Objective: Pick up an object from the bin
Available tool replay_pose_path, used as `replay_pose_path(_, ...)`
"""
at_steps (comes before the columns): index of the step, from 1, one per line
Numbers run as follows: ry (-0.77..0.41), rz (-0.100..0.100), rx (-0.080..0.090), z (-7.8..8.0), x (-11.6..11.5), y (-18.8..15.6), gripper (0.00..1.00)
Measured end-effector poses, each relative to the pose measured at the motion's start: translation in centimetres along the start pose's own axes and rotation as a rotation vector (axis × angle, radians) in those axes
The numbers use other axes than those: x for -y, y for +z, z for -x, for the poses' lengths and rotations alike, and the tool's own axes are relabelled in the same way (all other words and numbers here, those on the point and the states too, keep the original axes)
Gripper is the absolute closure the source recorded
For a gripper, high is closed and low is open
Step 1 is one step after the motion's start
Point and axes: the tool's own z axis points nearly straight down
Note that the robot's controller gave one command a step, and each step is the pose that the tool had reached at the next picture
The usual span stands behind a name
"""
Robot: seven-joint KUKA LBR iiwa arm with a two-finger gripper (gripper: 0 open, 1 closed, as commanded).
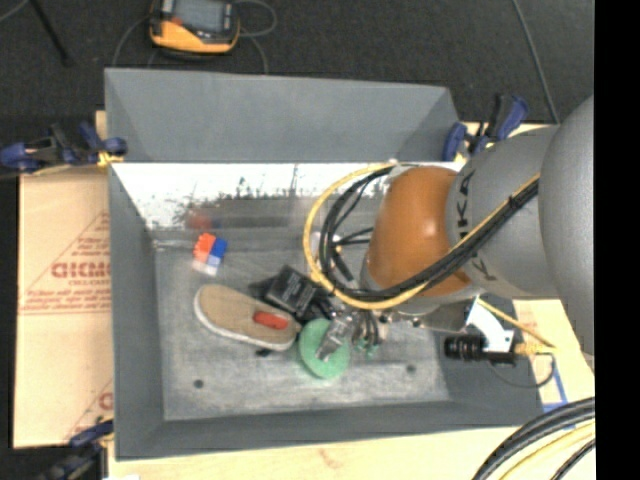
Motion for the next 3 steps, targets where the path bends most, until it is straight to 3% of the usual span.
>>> replay_pose_path(1,0.077,-0.006,-0.005,-0.2,0.0,-5.8,1.00)
replay_pose_path(2,-0.003,-0.005,-0.005,-1.1,1.5,1.4,0.00)
replay_pose_path(3,-0.005,-0.002,0.000,-0.9,1.4,1.1,0.00)
